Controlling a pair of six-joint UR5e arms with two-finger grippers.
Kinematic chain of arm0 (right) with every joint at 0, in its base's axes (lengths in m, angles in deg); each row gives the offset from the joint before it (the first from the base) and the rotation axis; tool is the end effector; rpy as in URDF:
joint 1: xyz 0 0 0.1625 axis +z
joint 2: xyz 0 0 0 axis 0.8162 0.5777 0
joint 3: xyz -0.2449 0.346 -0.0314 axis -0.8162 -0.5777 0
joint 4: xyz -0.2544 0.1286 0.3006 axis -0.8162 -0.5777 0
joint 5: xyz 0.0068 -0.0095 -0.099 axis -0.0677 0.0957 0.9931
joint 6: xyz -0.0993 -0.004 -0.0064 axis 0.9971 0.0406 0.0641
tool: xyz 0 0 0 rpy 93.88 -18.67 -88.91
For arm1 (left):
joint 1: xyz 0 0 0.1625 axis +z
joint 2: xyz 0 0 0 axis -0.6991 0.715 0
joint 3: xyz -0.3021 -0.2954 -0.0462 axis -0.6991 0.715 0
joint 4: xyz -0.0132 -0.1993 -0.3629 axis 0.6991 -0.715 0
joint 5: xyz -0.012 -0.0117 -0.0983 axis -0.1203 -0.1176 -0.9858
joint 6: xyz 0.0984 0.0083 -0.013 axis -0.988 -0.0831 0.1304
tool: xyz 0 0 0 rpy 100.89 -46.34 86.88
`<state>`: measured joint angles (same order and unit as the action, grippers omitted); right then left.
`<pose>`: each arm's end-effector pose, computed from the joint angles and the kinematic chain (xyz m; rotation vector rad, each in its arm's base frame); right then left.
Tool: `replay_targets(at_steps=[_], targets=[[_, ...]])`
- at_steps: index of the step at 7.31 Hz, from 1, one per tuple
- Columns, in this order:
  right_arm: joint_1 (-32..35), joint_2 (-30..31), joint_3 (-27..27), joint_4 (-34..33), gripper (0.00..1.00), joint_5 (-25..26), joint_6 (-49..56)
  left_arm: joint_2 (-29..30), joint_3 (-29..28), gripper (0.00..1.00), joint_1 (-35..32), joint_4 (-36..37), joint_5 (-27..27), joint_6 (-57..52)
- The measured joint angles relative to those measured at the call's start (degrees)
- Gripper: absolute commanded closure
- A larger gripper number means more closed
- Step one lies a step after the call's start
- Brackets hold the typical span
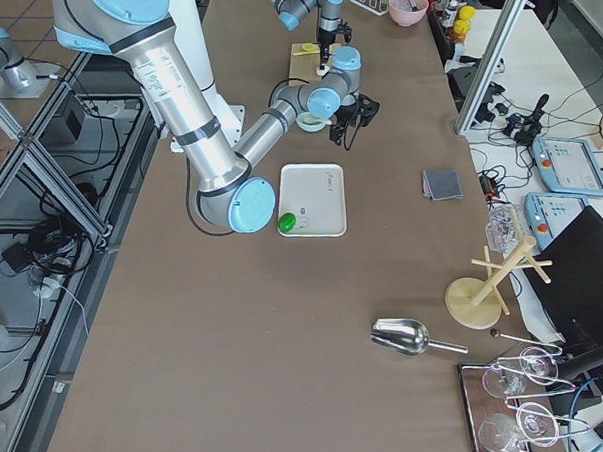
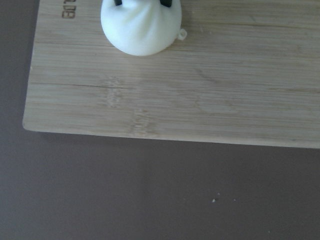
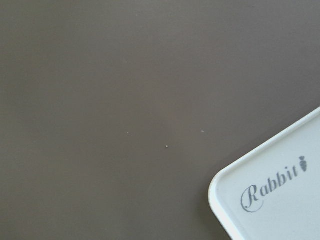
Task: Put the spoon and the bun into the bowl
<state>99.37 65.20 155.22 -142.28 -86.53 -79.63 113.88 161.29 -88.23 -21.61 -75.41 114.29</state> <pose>-0.3952 -0.5086 0.2740 -0.1896 -0.8955 0.5683 0.3844 -0.4727 0.3920 -0.1285 0.8556 -0.0464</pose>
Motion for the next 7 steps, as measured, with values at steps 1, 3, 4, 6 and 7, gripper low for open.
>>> replay_targets(at_steps=[1, 3, 4, 6, 7], targets=[[0.7, 2.5, 1.9, -0.1, 0.00, -0.5, 2.2, 1.5, 0.9, 0.96, 0.8, 0.1, -0.1, 4.2], [1.9, 5.3, 3.5, -0.3, 0.00, -0.7, 4.3, 6.5, 1.4, 0.96, 5.6, 0.2, 0.2, 14.6], [2.3, 6.2, 3.8, -0.4, 0.00, -0.8, 5.3, 9.3, 1.2, 0.96, 8.3, 0.3, 0.5, 19.1], [2.8, 7.0, 3.8, -0.4, 0.00, -0.8, 6.5, 14.6, 0.8, 0.96, 11.5, 0.3, 0.7, 25.9], [2.8, 7.1, 3.8, -0.4, 0.00, -0.8, 6.7, 16.3, 0.5, 0.96, 12.7, 0.2, 1.5, 28.0]])
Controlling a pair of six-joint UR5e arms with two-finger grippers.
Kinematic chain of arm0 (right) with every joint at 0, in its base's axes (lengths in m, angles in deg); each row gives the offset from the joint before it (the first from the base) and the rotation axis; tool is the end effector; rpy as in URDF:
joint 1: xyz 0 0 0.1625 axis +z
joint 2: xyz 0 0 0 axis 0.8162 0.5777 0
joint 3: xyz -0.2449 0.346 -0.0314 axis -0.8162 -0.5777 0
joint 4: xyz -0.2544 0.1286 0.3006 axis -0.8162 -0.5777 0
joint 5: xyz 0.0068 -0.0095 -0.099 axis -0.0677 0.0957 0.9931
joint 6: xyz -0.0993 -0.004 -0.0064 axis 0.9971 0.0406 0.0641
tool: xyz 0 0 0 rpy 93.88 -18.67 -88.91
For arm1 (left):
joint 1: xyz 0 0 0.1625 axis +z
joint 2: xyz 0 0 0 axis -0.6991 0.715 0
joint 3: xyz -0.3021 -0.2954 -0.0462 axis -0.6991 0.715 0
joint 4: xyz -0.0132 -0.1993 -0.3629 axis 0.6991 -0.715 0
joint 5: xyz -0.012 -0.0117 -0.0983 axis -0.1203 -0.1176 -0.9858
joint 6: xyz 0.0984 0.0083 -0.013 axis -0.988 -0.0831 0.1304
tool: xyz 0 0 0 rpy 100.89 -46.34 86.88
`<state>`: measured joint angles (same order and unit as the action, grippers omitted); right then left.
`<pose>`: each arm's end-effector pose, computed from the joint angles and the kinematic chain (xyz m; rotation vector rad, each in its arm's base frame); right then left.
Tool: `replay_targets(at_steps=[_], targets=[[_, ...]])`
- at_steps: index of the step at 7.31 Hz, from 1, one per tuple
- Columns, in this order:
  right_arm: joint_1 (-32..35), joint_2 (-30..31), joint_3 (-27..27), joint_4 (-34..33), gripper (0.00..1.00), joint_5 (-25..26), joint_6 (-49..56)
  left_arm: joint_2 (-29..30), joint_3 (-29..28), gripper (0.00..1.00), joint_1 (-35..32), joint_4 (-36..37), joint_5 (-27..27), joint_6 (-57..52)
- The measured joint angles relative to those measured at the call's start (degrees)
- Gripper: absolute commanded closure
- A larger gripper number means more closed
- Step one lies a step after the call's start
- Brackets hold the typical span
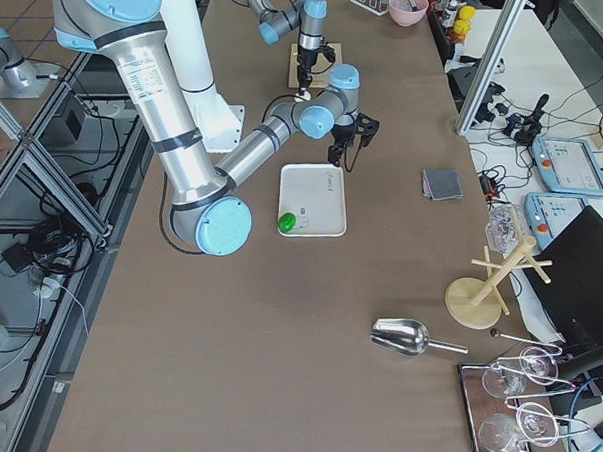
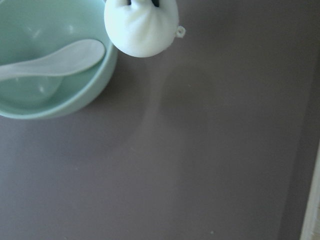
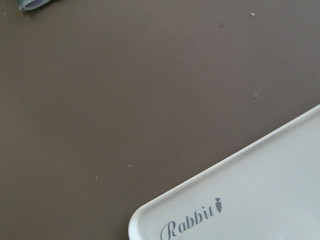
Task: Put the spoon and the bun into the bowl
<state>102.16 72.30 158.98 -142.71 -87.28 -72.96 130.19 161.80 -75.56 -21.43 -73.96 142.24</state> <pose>-0.3481 -0.5018 0.3227 -0.1588 -0.8543 0.5228 0.5108 -0.3987 0.2106 -0.2936 1.0156 -0.1995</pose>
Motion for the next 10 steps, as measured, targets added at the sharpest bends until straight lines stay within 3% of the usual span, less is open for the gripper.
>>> replay_targets(at_steps=[3, 4, 5, 8, 10], targets=[[0.0, 0.0, 0.1, 0.0, 0.00, 0.0, 0.1, 3.1, -1.9, 0.87, 1.5, -0.5, 2.9, 1.3], [0.0, 0.0, 0.1, 0.0, 0.00, 0.0, 0.1, 4.2, -3.1, 0.64, 1.5, -0.8, 3.1, 1.2], [0.1, 0.1, 0.1, 0.0, 0.00, 0.0, 0.1, 4.8, -3.9, 0.02, 1.5, -1.0, 3.1, 1.1], [1.1, 0.6, 0.0, 0.0, 0.00, 0.0, 0.8, 3.9, -4.5, 0.01, 0.0, -1.4, 3.1, -1.2], [3.4, 1.9, -0.3, -0.2, 0.00, -1.2, 5.3, -0.1, -2.7, 0.01, -5.3, 0.4, 0.6, -7.4]])
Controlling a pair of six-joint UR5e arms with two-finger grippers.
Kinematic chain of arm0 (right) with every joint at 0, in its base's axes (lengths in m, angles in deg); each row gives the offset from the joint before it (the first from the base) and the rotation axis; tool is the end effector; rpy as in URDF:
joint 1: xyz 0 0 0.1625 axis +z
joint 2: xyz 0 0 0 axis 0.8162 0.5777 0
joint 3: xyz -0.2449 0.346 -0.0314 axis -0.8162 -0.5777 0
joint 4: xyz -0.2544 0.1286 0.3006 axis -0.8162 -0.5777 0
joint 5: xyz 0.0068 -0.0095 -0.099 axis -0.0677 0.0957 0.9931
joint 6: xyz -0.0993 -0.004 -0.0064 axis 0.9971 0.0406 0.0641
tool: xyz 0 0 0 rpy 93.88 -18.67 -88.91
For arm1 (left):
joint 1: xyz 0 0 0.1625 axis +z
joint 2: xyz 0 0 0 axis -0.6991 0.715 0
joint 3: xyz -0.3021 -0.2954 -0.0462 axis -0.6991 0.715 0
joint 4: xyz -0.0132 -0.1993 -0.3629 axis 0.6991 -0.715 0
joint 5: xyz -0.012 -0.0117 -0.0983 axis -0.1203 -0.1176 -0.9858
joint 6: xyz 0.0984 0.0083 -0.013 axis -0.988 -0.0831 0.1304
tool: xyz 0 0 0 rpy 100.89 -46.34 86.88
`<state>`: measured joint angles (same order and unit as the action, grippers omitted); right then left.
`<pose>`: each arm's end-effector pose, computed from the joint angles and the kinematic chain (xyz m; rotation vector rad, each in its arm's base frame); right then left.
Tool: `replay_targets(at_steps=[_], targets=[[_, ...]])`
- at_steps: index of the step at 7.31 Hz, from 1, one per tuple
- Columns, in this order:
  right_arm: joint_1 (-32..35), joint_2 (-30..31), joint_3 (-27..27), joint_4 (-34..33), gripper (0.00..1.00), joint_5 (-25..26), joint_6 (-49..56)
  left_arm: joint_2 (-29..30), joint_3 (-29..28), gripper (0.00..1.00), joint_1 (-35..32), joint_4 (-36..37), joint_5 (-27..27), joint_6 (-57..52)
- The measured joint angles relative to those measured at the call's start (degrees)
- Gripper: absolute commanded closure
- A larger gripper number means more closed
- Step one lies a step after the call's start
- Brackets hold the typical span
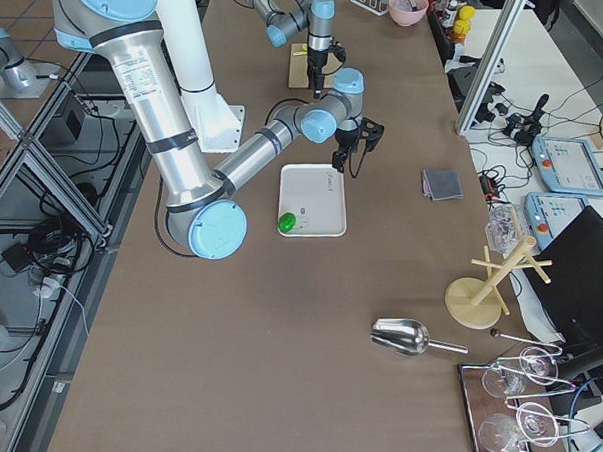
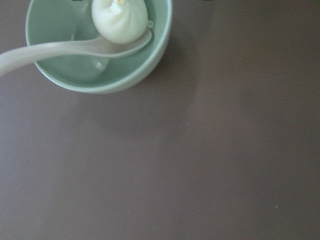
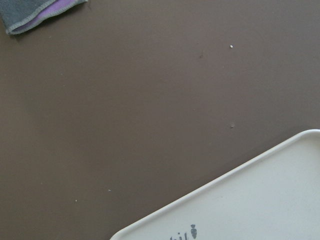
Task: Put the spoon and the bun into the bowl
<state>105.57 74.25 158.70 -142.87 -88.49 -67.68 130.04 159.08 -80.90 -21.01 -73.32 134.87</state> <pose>-0.3156 -0.5162 0.3450 -0.1347 -0.8378 0.4983 0.4825 -0.4538 0.2333 -0.1955 0.9902 -0.1939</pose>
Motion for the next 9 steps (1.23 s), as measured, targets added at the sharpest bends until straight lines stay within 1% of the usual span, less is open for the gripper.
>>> replay_targets(at_steps=[1, 2, 3, 5, 6, 7, 9], targets=[[2.1, 1.1, -0.4, -0.3, 0.00, -1.4, 4.6, -3.8, 1.9, 0.01, -4.0, 2.4, -2.0, -7.5], [4.2, 1.9, -1.1, -1.3, 0.00, -2.4, 10.3, -7.2, 3.7, 0.01, -8.1, 6.7, -3.6, -17.3], [6.2, 2.3, -2.2, -3.4, 0.00, -2.9, 17.1, -10.1, 5.1, 0.01, -12.1, 12.5, -4.4, -28.9], [11.4, 2.6, -4.5, -8.9, 0.00, -3.8, 32.5, -13.9, 5.7, 0.01, -20.6, 22.4, -4.8, -51.0], [14.2, 3.1, -5.3, -12.0, 0.00, -4.5, 40.5, -15.7, 5.5, 0.01, -24.6, 25.2, -4.9, -60.0], [17.2, 4.4, -5.7, -14.3, 0.00, -5.1, 48.0, -17.8, 5.2, 0.01, -28.5, 26.5, -5.3, -66.9], [23.7, 9.0, -5.9, -15.8, 0.00, -7.6, 59.9, -22.0, 4.6, 0.01, -35.3, 27.0, -6.6, -72.1]])
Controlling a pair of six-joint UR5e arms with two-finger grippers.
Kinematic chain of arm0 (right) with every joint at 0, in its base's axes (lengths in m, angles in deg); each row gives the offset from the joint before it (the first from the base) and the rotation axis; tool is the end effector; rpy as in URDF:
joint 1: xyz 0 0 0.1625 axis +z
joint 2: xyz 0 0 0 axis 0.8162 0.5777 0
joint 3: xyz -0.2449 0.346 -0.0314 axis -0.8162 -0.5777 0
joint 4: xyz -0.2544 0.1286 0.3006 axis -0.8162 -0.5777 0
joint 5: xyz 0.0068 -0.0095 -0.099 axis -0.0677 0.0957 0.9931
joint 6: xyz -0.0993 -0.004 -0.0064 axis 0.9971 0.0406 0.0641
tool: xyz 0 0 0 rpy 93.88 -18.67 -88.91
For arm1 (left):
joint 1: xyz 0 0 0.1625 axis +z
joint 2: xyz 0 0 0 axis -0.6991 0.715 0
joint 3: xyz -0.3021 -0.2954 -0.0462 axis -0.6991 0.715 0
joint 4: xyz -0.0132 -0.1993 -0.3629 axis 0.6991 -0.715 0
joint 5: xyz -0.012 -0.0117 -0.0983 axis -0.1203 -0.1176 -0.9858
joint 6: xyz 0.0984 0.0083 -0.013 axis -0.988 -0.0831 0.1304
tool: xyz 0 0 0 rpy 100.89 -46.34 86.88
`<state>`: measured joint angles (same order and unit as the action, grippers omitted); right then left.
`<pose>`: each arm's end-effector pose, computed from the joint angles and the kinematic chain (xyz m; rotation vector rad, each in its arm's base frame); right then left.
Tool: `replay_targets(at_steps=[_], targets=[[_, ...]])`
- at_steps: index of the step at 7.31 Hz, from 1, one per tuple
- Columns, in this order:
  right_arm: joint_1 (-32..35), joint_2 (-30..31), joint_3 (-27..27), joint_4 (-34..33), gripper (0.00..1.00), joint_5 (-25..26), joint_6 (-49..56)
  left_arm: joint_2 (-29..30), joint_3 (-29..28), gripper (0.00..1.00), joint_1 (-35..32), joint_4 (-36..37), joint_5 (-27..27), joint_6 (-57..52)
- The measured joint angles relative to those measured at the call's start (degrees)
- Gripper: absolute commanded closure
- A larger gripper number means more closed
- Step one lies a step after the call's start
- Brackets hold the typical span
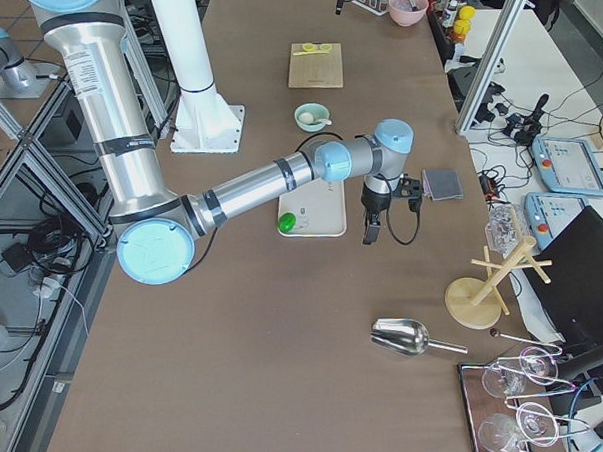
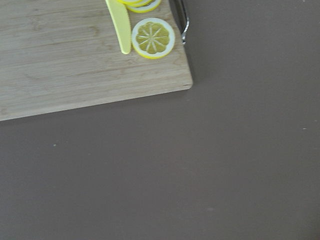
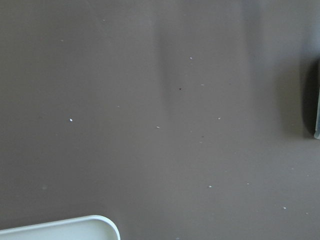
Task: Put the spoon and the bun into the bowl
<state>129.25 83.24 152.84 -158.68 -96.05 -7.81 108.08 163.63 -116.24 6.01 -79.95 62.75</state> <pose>-0.0814 -0.5582 0.5116 -0.0910 -0.6889 0.0450 0.1068 -0.5457 0.4847 -0.0842 0.7132 0.1734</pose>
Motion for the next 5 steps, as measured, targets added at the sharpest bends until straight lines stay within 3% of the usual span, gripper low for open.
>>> replay_targets(at_steps=[2, 5], targets=[[4.4, 2.9, 0.0, -1.7, 0.00, -1.7, 5.7, -3.5, -0.3, 0.01, -5.8, -0.3, -0.9, -0.8], [7.5, 3.8, 1.5, -2.2, 0.00, -2.9, 6.3, -4.2, -0.4, 0.01, -8.0, -0.3, -3.5, -0.5]])
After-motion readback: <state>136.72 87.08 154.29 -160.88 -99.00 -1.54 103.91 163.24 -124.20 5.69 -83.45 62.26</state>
